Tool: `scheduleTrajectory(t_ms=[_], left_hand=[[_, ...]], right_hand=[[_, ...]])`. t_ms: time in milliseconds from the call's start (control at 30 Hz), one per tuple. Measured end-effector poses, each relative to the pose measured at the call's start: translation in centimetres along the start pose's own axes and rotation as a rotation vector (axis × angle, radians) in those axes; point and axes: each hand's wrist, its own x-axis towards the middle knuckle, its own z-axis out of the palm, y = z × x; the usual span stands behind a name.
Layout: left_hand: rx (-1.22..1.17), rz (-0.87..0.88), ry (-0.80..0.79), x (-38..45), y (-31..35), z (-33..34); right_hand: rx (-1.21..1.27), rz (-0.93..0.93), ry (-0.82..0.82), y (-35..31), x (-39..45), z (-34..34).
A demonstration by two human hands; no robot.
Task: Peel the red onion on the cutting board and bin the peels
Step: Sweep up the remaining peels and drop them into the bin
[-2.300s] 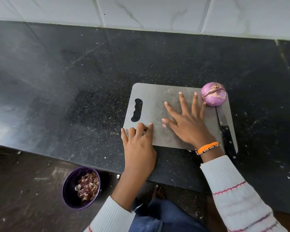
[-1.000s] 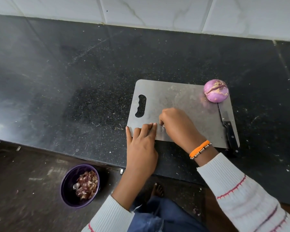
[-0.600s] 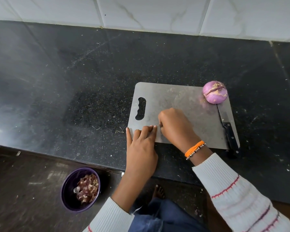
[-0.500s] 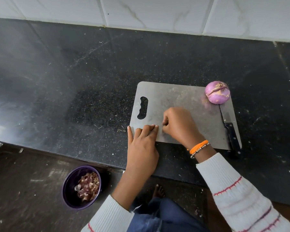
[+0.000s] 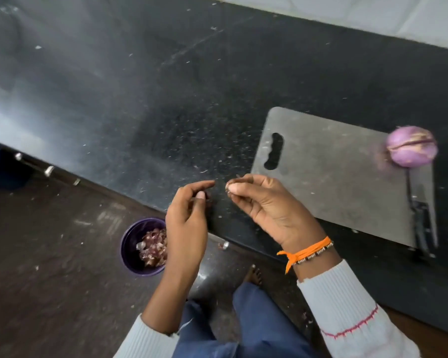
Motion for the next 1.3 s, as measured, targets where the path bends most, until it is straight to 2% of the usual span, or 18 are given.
scheduleTrajectory(t_ms=[100, 200, 367, 500, 667, 867, 1100, 1200, 1300], left_hand=[[-0.086, -0.083, 0.12, -0.1, -1.8, -4.2], [-0.122, -0.162, 0.207, 0.3, -5.0, -8.7], [-0.189, -0.406, 0.243, 2.1, -14.4, -16.6], [-0.226, -0.596, 0.269, 3.3, -21.8, -21.1], [-0.3, -0.76, 0.324, 5.2, -31.1, -24.2], [-0.303, -0.863, 0.411, 6.2, -43.9, -24.2], [-0.25, -0.929, 0.319, 4.9, -52.1, -22.1], [-0.237, -0.915, 0.296, 4.6, -52.8, -21.9], [-0.243, -0.921, 0.273, 4.7, -52.4, -21.9]], right_hand=[[-0.037, 0.103, -0.133, 3.9, 1.3, 4.0], [-0.132, 0.154, -0.2, 7.9, 3.4, 8.0], [-0.433, 0.163, -0.161, 16.2, 8.4, 13.4], [-0.611, 0.208, -0.057, 24.7, 13.7, 15.2], [-0.73, 0.292, 0.112, 35.5, 21.1, 13.9], [-1.011, 0.228, 0.3, 46.4, 30.5, 8.7], [-1.572, 0.066, 0.199, 51.7, 35.6, 5.5], [-1.652, -0.031, 0.188, 52.0, 35.8, 5.1], [-1.655, 0.022, 0.045, 52.0, 36.0, 4.9]])
